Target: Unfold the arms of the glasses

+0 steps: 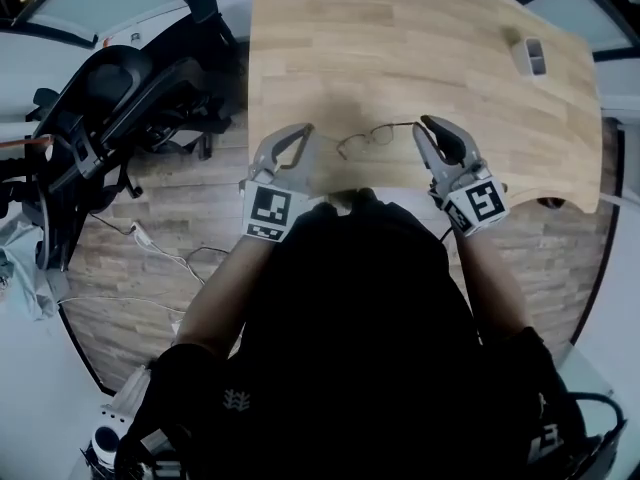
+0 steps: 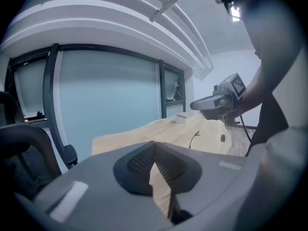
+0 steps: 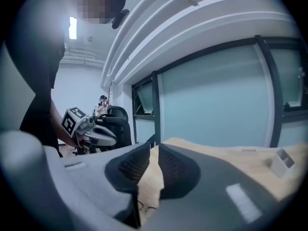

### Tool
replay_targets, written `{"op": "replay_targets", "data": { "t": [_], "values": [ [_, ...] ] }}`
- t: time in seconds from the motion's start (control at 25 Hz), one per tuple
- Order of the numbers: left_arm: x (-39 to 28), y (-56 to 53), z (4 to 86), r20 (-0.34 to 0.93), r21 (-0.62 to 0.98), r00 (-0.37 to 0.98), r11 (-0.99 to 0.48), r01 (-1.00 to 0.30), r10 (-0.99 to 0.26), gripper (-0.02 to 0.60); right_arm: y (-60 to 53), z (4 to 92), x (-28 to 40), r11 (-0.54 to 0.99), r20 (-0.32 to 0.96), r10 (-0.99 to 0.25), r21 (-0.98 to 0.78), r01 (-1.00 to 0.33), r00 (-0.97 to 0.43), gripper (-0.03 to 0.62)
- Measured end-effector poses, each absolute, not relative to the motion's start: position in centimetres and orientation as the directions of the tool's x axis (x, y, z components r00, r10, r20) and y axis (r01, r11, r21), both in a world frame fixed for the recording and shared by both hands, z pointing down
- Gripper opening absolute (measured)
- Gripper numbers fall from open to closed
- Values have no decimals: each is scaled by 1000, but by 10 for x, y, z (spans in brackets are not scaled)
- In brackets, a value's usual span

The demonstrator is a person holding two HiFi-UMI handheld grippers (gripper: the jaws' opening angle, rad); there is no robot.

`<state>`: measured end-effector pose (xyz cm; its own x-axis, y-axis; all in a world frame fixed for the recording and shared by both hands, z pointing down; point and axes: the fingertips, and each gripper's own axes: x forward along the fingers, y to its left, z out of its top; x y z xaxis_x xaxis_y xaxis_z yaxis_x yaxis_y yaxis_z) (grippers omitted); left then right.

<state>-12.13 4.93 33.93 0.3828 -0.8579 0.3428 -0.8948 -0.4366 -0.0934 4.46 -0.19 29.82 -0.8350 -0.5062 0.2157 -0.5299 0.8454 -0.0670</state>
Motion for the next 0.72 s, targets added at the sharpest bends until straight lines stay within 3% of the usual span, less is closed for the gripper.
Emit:
{"op": "replay_targets", "data": {
  "t": [0.12, 0.72],
  "values": [
    [-122, 43, 331, 338, -98, 358, -412, -906, -870, 8, -17, 296, 68, 819, 208, -546, -74, -569, -812, 3],
    [-109, 31, 329, 328, -81, 266, -308, -948, -907, 8, -47, 312, 99, 804, 213, -561, -91, -588, -800, 2]
  ]
}}
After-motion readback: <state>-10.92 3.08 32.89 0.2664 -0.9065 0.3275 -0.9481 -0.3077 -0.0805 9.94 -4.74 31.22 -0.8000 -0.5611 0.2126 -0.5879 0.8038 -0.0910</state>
